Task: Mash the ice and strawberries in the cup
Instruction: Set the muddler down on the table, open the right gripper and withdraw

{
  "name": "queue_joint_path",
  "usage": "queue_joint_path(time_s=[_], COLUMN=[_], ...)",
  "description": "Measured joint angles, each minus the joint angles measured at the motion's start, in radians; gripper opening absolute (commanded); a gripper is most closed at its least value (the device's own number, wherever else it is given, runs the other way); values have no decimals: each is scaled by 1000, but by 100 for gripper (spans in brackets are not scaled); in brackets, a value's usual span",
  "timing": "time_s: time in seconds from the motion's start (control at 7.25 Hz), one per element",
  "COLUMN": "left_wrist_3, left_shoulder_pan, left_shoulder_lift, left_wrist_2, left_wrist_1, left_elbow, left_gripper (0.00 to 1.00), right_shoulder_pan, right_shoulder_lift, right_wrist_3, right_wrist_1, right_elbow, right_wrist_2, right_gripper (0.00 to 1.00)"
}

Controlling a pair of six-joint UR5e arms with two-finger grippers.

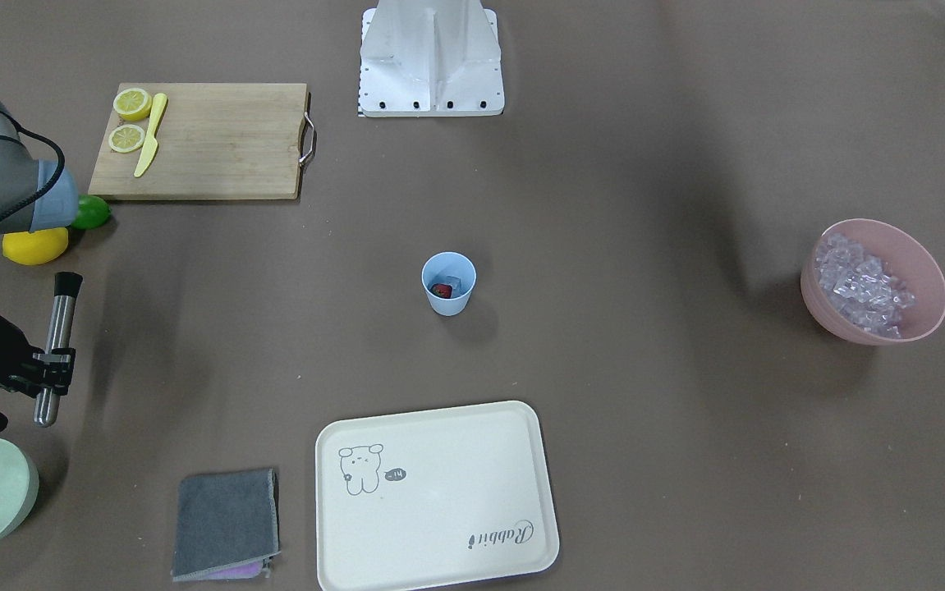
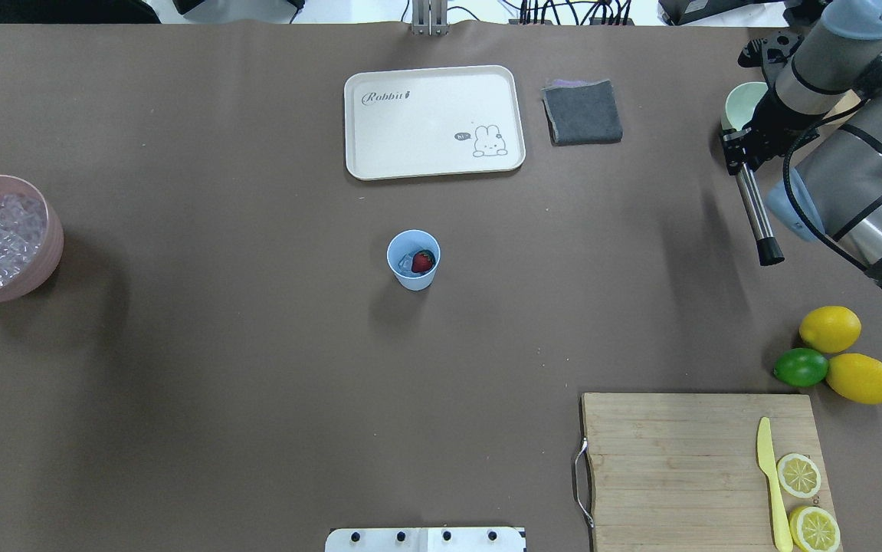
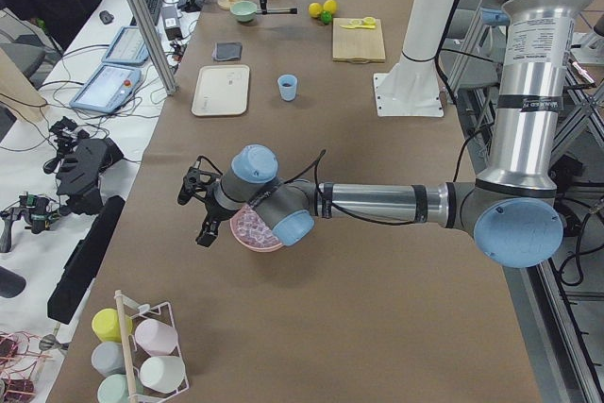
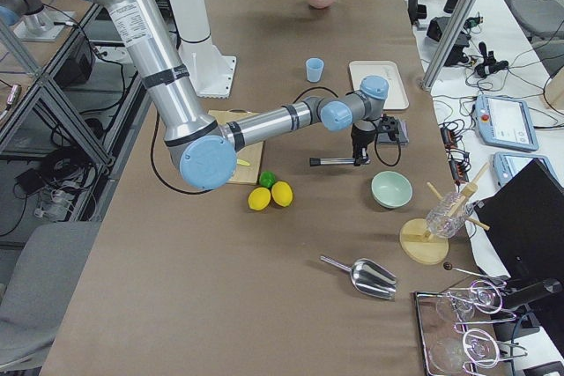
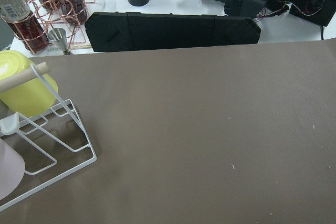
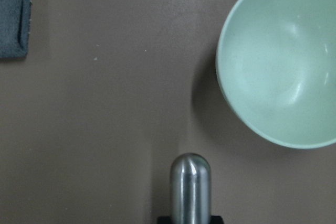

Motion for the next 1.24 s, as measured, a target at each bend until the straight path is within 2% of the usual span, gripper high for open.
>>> queue_joint_path(time_s=[0.83,0.97,1.1,1.24], left_wrist_3=[1,1,1,1], left_shoulder_pan=[15,15,15,15], left_shoulder_lift=[-4,-4,-5,-7], left_wrist_2=[5,5,5,5], left_wrist_1=[-1,-1,-1,-1], left_elbow=[-5,-7,-10,-10], left_gripper=[98,98,98,98], right_shoulder_pan=[-76,-77,-74,-67], right_shoulder_lift=[-18,-16,-11,-9], right_wrist_3=[13,14,24,50], right_wrist_1=[0,1,0,1], right_elbow=[-38,-53,-64,-68], right_wrist_2=[3,2,4,8], right_gripper=[0,80,100,100])
